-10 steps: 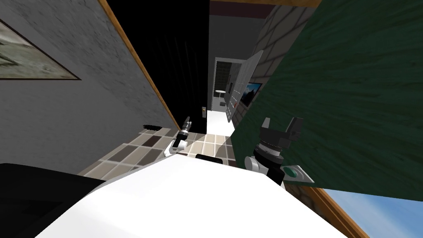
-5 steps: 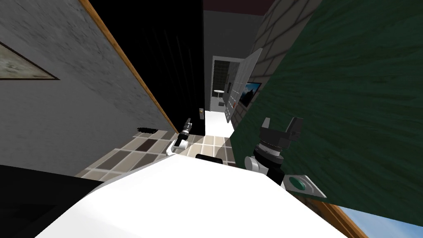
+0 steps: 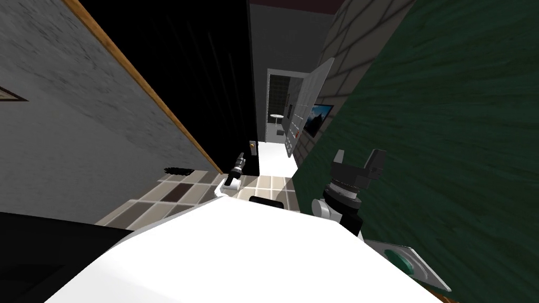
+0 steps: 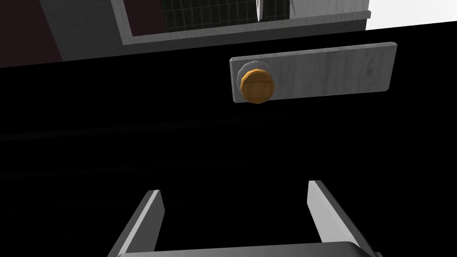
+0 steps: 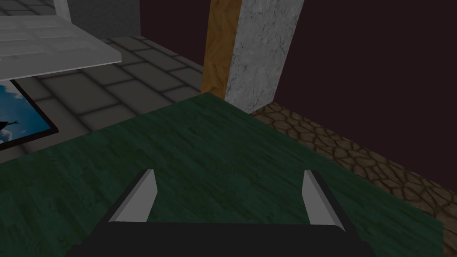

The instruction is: Pull the door open

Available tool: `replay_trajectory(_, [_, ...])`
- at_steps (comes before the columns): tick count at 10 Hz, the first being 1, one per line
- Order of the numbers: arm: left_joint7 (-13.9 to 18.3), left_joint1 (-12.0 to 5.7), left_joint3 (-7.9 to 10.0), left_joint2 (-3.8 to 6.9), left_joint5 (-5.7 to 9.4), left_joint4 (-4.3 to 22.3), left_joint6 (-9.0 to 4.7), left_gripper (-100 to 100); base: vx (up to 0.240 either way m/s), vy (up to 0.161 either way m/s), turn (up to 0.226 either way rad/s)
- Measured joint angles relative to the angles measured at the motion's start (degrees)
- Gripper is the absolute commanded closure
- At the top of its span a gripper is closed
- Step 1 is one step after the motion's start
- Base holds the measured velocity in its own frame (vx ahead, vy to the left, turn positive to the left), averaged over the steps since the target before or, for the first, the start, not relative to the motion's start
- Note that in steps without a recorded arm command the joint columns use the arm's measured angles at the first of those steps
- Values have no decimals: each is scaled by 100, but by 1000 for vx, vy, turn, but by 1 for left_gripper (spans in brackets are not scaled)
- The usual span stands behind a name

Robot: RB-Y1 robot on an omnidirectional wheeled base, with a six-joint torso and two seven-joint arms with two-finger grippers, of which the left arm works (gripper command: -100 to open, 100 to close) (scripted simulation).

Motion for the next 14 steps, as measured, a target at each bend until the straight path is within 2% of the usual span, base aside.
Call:
replay_trajectory(3, [42, -151, 43, -23, 42, 330, 97, -100, 179, -1, -37])
replay_trajectory(4, [44, -160, 45, -25, 43, 340, 107, -100, 159, -18, -141])
replay_trajectory(6, [148, -186, 170, 169, 130, 427, 105, -100, 236, -29, -141])
replay_trajectory(8, [276, -172, 303, 382, 228, 626, -28, -100, 205, -27, -153])
replay_trajectory(9, [353, -237, 403, 527, 292, 780, -81, -100, 235, -45, -144])
replay_trajectory(11, [444, -247, 535, 677, 369, 832, -67, -100, 155, 8, -49])
replay_trajectory(12, [453, -250, 542, 685, 373, 838, -72, 100, -9, -3, 15])
replay_trajectory(14, [445, -252, 535, 678, 370, 829, -73, 100, -33, -5, -8])
